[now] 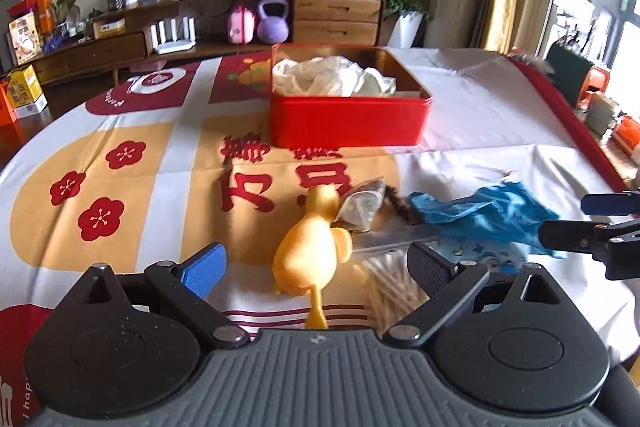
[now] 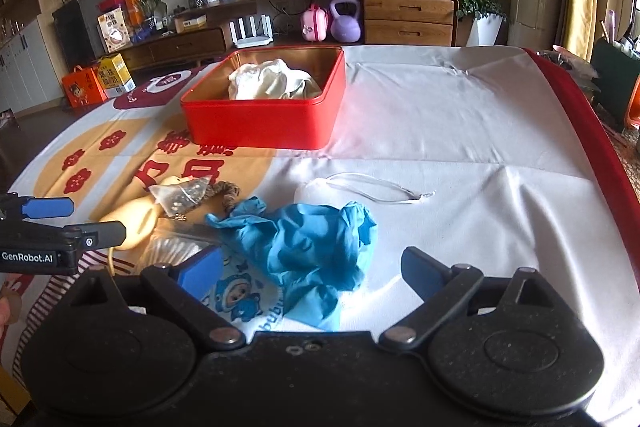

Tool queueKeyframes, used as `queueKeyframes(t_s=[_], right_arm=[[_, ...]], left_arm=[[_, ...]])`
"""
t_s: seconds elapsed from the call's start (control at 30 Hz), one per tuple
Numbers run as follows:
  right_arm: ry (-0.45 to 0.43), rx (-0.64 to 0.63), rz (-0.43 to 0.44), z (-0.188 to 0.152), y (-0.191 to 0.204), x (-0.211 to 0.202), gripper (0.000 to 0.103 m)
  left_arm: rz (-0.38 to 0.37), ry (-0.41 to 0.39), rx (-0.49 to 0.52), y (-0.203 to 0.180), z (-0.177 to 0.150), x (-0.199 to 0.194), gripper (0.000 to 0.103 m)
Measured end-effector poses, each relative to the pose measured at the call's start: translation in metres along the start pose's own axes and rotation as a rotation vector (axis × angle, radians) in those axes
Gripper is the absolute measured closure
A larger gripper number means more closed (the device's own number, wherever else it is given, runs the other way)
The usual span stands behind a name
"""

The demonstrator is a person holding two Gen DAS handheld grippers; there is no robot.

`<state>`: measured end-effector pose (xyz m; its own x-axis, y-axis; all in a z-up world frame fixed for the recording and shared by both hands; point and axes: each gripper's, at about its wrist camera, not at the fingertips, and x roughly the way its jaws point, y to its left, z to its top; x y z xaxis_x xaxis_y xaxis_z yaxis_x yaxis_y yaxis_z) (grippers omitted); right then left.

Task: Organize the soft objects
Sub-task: 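Grasp the yellow rubber duck with the left tool while the right tool grasps the blue gloves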

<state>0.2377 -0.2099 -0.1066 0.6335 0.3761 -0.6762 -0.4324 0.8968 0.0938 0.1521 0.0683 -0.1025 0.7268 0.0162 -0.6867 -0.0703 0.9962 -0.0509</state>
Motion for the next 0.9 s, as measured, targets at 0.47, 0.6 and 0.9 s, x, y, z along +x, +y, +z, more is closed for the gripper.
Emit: queueKeyframes(t_s=[0.47, 0.6, 0.9], right_arm=[[0.058, -0.005, -0.026, 0.010, -0.005, 0.046, 0.027], [0.065, -0.015, -0.031, 0.009, -0.003, 0.049, 0.038], [0.047, -0.020, -0.030, 0.011, 0.001, 0.043, 0.066]], left_arm=[[0.014, 0.061, -0.009, 0.011, 0.000, 0.043, 0.013], [0.002, 0.072, -0.002, 0.010, 0.000, 0.048, 0.027], [-0.039, 0.071, -0.001, 0.008, 0.000, 0.045, 0.058]])
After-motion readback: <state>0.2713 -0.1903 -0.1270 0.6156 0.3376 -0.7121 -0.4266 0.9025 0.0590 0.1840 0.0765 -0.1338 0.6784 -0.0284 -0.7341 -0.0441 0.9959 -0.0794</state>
